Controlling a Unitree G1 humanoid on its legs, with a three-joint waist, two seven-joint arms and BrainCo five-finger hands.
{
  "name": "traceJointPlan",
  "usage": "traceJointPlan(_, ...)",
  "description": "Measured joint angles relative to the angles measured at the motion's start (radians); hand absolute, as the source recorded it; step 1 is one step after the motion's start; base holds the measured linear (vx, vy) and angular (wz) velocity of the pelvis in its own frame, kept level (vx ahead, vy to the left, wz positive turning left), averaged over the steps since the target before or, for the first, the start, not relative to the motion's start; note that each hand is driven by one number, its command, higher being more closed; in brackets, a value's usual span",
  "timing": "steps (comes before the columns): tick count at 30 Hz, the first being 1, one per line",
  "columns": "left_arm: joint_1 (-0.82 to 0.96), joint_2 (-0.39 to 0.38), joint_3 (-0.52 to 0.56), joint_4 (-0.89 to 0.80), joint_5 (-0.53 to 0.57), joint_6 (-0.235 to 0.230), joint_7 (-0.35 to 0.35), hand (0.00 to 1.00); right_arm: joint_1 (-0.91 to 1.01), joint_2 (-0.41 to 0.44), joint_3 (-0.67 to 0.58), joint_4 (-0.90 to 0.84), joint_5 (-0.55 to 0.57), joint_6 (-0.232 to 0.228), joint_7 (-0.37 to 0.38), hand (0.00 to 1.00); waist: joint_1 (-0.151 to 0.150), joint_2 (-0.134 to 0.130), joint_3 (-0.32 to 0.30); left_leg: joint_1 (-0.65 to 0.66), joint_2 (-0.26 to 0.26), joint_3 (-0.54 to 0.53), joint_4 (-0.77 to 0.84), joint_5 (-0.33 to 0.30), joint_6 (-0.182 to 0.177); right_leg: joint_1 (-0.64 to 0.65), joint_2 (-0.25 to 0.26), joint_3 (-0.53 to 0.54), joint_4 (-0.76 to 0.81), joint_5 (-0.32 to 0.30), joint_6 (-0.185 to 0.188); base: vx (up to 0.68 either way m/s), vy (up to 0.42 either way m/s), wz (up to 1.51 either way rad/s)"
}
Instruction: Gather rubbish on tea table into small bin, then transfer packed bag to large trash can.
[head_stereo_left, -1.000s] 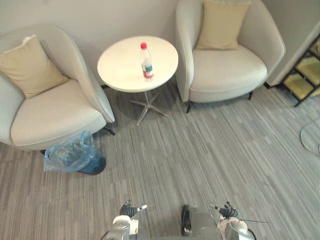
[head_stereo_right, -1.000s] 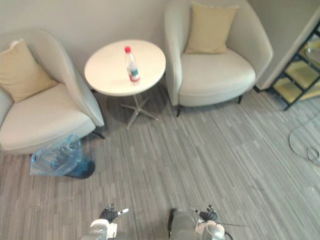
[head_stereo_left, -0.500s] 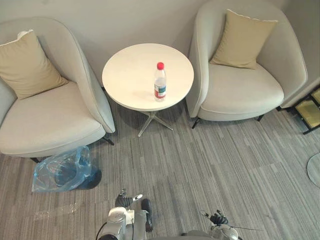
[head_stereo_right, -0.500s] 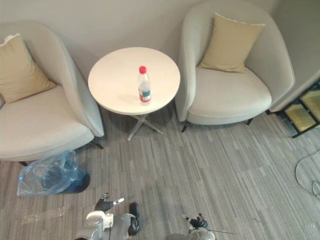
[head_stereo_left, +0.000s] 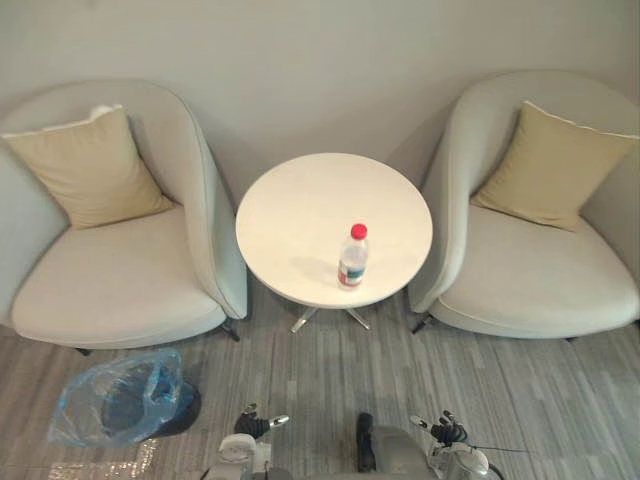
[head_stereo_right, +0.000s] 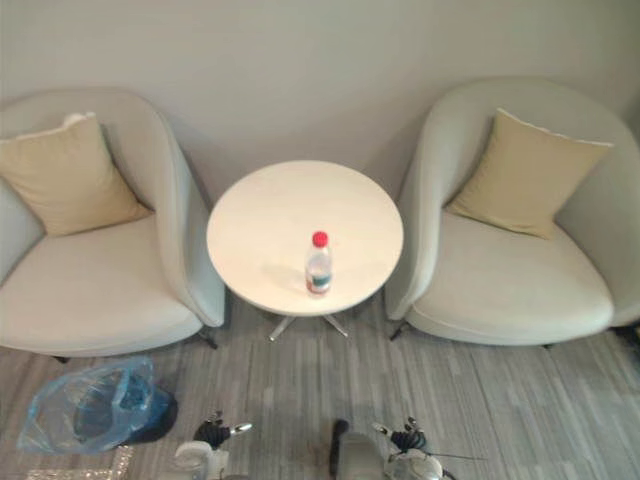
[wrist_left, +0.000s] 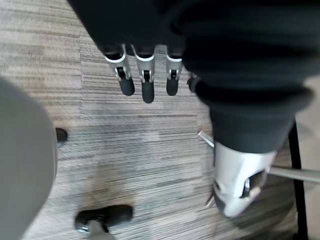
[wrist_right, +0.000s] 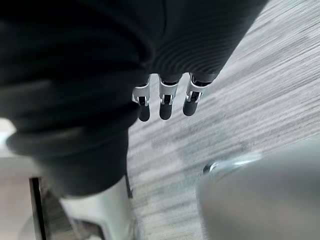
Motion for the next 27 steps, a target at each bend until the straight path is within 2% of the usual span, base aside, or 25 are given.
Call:
traceJointPlan(1, 0.001, -0.012, 0.000, -0.022, 0.000, 0.000, -0.003, 0.00, 0.006, 0.000, 0.003, 0.000, 0.000, 0.000, -0.003, 0.00, 0.002, -0.003, 0.004, -0.069, 0.026, 0.015, 0.175, 0.030, -0.057, 0.062, 0.005, -0.014, -0.038, -0.012, -0.012, 0.31, -0.200, 0.44)
traceJointPlan(2, 0.004, -0.018, 0.000, -0.041, 0.000, 0.000, -0.008, 0.00, 0.014, 0.000, 0.006, -0.001, 0.000, -0.001, -0.006, 0.00, 0.013, -0.012, 0.009, -0.097, 0.051, 0.034, 0.261, 0.020, -0.065, 0.098, 0.009, -0.020, -0.055, -0.020, -0.020, 0.27, -0.140, 0.22)
traceJointPlan(3, 0.007, -0.023, -0.001, -0.057, 0.000, -0.002, -0.012, 0.00, 0.022, 0.000, 0.009, -0.001, 0.002, -0.002, -0.011, 0.00, 0.022, -0.012, 0.009, -0.128, 0.076, 0.068, 0.333, 0.009, -0.061, 0.142, 0.014, -0.027, -0.076, -0.032, -0.025, 0.18, -0.069, 0.00)
traceJointPlan(5, 0.009, -0.026, -0.003, -0.062, -0.001, -0.001, -0.012, 0.00, 0.027, 0.004, 0.010, -0.002, 0.013, -0.002, -0.016, 0.00, 0.019, -0.015, 0.008, -0.178, 0.088, 0.107, 0.339, -0.010, -0.033, 0.179, 0.012, -0.029, -0.092, -0.049, -0.024, 0.19, -0.046, -0.03)
traceJointPlan(8, 0.003, -0.021, -0.012, -0.062, -0.001, -0.001, -0.012, 0.00, 0.027, 0.004, 0.008, 0.000, 0.026, -0.001, -0.022, 0.00, 0.020, -0.017, 0.008, -0.226, 0.043, 0.092, 0.134, -0.011, -0.020, 0.197, -0.006, -0.008, -0.099, -0.061, -0.005, 0.19, 0.060, -0.18)
traceJointPlan(9, -0.001, -0.020, -0.016, -0.058, -0.001, 0.000, -0.011, 0.00, 0.027, 0.003, 0.007, 0.000, 0.040, -0.001, -0.023, 0.00, 0.020, -0.016, 0.009, -0.228, 0.009, 0.059, -0.004, 0.023, -0.018, 0.203, -0.019, 0.000, -0.098, -0.070, 0.012, 0.23, 0.166, -0.14)
traceJointPlan(10, -0.001, -0.020, -0.024, -0.052, -0.001, 0.000, -0.011, 0.00, 0.029, 0.000, 0.003, 0.000, 0.039, -0.001, -0.025, 0.00, 0.020, -0.010, 0.006, -0.224, -0.001, 0.030, -0.102, 0.091, -0.026, 0.206, -0.017, 0.009, -0.094, -0.078, 0.026, 0.27, 0.220, -0.21)
traceJointPlan(11, -0.006, -0.008, -0.038, -0.049, -0.001, -0.002, -0.011, 0.00, 0.029, -0.007, 0.006, 0.007, 0.039, 0.001, -0.029, 0.00, 0.026, -0.012, 0.002, -0.212, -0.017, 0.025, -0.122, 0.161, -0.022, 0.208, -0.015, 0.034, -0.093, -0.087, 0.047, 0.22, 0.178, -0.17)
traceJointPlan(12, -0.005, -0.003, -0.045, -0.049, -0.001, -0.002, -0.010, 0.00, 0.028, -0.001, 0.009, 0.004, 0.037, 0.002, -0.029, 0.00, 0.027, -0.021, 0.000, -0.205, -0.024, 0.029, -0.130, 0.163, -0.022, 0.213, -0.021, 0.042, -0.100, -0.085, 0.054, 0.23, 0.161, -0.10)
traceJointPlan(14, -0.011, 0.041, -0.058, -0.037, -0.001, 0.000, -0.010, 0.00, 0.024, 0.025, 0.014, 0.003, 0.035, 0.000, -0.029, 0.00, 0.022, -0.060, 0.002, -0.194, -0.056, 0.032, -0.140, 0.155, -0.009, 0.244, -0.050, 0.047, -0.137, -0.086, 0.071, 0.19, 0.135, 0.06)
traceJointPlan(16, -0.008, 0.058, -0.072, -0.031, 0.000, 0.002, -0.010, 0.00, 0.027, 0.024, 0.016, 0.003, 0.024, 0.000, -0.030, 0.00, 0.024, -0.066, 0.000, -0.171, -0.073, 0.031, -0.159, 0.154, -0.007, 0.265, -0.064, 0.049, -0.156, -0.086, 0.076, 0.12, 0.091, 0.07)
traceJointPlan(22, 0.013, 0.079, -0.091, -0.026, 0.002, 0.002, -0.010, 0.00, 0.019, 0.011, 0.060, -0.027, -0.044, -0.005, -0.038, 0.00, 0.024, -0.047, -0.012, -0.118, -0.084, 0.030, -0.231, 0.165, 0.005, 0.292, -0.065, 0.053, -0.185, -0.088, 0.079, 0.06, -0.006, -0.01)
traceJointPlan(27, 0.012, 0.089, -0.121, -0.012, 0.023, 0.001, -0.010, 0.00, 0.064, -0.038, 0.136, -0.253, -0.122, -0.009, -0.052, 0.00, 0.019, -0.044, -0.015, -0.101, -0.076, 0.032, -0.302, 0.198, 0.001, 0.269, -0.049, 0.069, -0.185, -0.084, 0.074, 0.00, -0.045, -0.08)
